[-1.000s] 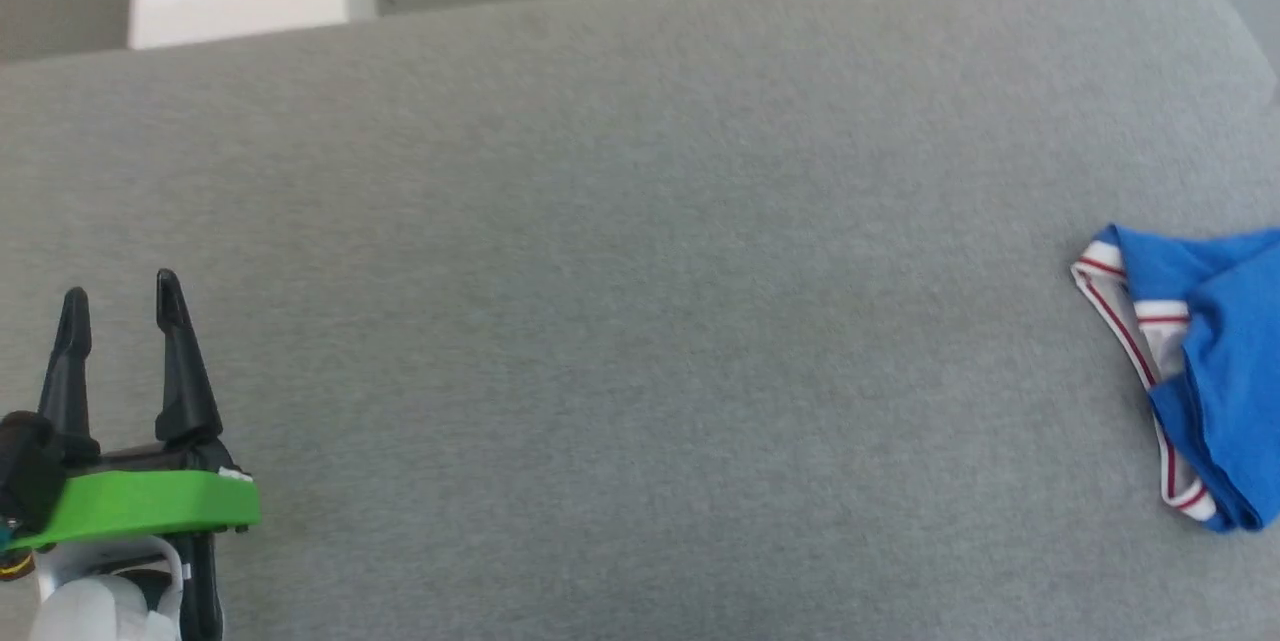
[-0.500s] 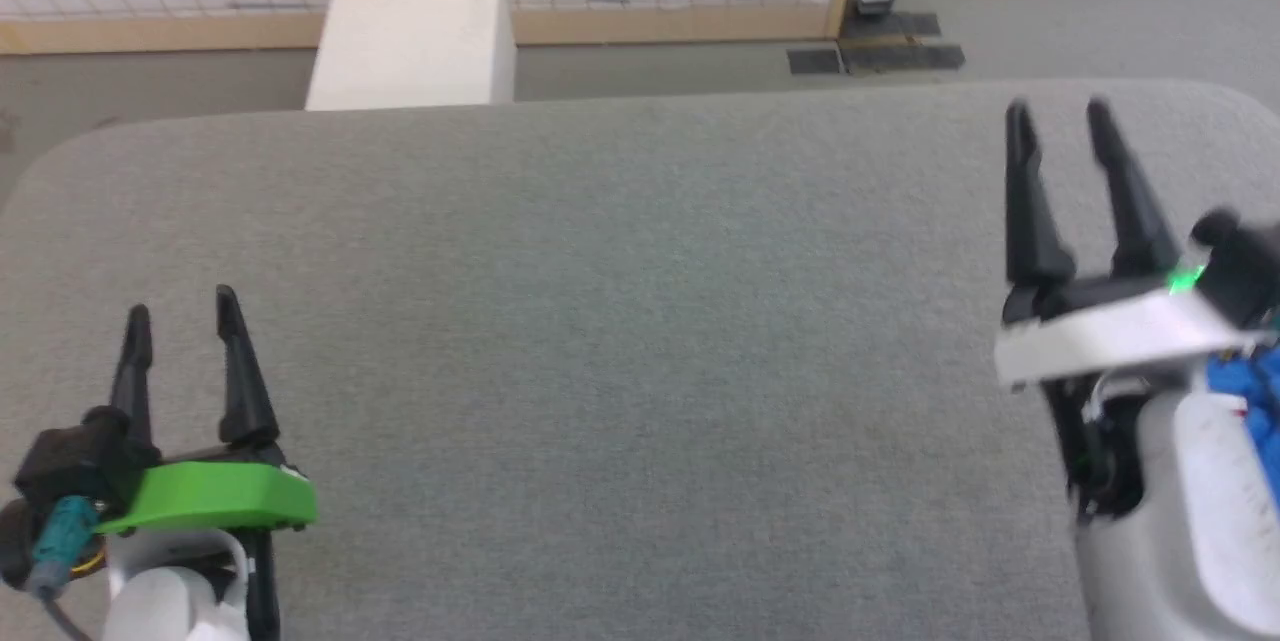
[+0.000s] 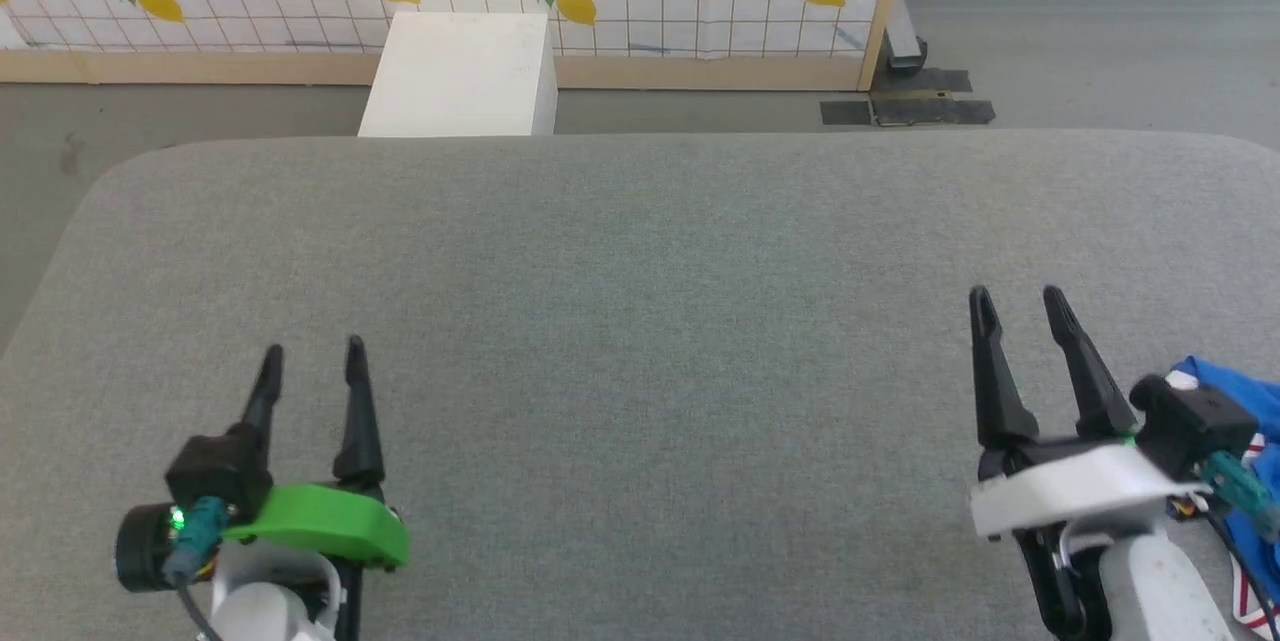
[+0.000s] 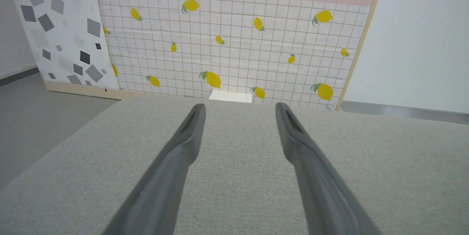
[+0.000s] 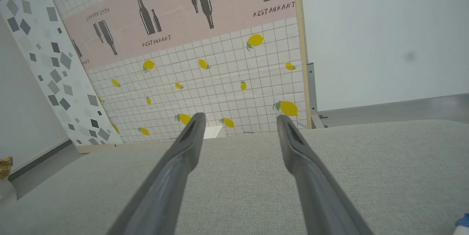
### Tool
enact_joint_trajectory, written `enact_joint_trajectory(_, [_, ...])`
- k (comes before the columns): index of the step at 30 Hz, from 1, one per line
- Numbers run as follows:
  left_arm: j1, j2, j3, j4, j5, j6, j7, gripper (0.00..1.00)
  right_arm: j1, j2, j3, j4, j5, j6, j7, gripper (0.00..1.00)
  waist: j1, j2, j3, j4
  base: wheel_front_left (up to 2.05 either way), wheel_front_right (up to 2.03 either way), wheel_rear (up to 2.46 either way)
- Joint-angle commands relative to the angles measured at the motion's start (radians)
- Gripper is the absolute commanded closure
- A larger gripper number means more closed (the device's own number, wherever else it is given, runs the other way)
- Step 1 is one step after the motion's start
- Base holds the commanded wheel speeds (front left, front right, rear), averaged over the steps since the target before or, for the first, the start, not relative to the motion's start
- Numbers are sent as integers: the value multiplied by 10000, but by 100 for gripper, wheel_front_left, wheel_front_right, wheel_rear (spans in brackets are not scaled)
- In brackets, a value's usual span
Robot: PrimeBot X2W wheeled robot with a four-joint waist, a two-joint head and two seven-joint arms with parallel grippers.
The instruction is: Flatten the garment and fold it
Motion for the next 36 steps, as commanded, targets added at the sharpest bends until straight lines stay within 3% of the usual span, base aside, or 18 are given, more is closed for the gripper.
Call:
enact_joint_trajectory(1, [41, -2, -116, 121, 228, -61, -63, 0, 270, 3, -102, -72, -194, -13, -52, 0, 0, 0, -32, -17, 0, 0, 0])
enact_joint_trajectory(13, [211, -215, -478, 676, 449, -203, -125, 0, 1392, 4, -323, -285, -505, -13, -56, 0, 0, 0, -151, 32, 0, 0, 0])
enact_joint_trajectory(14, [235, -225, -493, 697, 456, -220, -125, 100, 1422, 4, -311, -271, -494, -13, -56, 100, 0, 0, -161, 34, 0, 0, 0])
enact_joint_trajectory(36, [234, -277, -445, 372, 630, -133, 328, 100, 1321, -3, -304, -467, -807, -2, 358, 100, 0, 0, -177, 69, 0, 0, 0])
